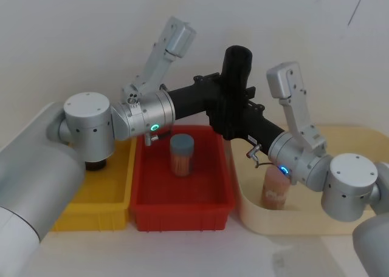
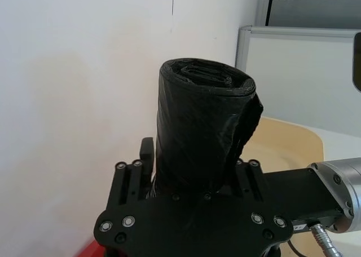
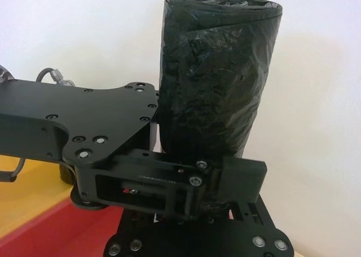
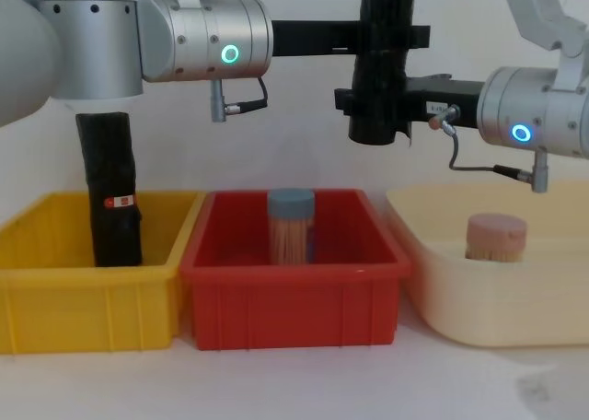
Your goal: Pick up the garbage bag with the one hand and transfer it to the other hand.
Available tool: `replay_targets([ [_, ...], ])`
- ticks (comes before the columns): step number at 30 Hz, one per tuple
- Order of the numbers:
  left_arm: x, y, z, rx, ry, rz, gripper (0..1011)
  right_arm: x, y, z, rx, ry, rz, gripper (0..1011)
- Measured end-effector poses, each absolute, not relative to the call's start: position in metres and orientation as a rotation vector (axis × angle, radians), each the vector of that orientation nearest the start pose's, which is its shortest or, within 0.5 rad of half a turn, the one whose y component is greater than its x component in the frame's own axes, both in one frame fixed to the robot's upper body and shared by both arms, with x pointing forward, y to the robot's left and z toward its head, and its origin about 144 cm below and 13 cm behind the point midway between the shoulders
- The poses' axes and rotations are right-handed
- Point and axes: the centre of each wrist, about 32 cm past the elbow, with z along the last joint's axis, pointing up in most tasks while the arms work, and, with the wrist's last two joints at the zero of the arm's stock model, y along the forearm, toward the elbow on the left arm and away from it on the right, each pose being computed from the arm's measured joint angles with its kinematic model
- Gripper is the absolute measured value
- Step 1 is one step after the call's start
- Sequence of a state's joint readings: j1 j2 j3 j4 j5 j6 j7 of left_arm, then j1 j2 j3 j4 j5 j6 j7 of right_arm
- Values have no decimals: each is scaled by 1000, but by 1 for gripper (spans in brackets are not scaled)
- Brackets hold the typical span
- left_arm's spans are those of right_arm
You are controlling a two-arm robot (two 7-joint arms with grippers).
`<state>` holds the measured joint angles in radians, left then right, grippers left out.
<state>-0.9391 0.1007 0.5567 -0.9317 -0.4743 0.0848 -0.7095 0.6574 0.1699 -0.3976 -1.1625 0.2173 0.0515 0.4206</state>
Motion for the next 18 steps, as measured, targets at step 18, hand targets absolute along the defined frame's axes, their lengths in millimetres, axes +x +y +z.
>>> replay_targets([
  [18, 664, 140, 1324, -28, -93, 489, 1002, 612, -191, 1261, -63, -181, -931, 562],
])
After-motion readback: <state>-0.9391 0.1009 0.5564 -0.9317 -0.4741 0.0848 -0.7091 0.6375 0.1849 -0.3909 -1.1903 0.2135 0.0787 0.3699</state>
